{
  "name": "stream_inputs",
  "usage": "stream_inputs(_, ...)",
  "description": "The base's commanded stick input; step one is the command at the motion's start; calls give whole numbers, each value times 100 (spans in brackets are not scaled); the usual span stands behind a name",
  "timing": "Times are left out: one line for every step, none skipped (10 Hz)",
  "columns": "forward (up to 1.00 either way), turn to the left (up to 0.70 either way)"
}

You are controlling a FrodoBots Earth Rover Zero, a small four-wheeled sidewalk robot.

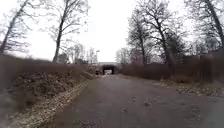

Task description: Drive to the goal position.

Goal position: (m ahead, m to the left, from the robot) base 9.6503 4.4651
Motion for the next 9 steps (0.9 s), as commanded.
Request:
stream_inputs(45, 27)
stream_inputs(45, 27)
stream_inputs(45, 27)
stream_inputs(45, 27)
stream_inputs(45, 12)
stream_inputs(45, 0)
stream_inputs(45, 0)
stream_inputs(45, 0)
stream_inputs(45, 0)
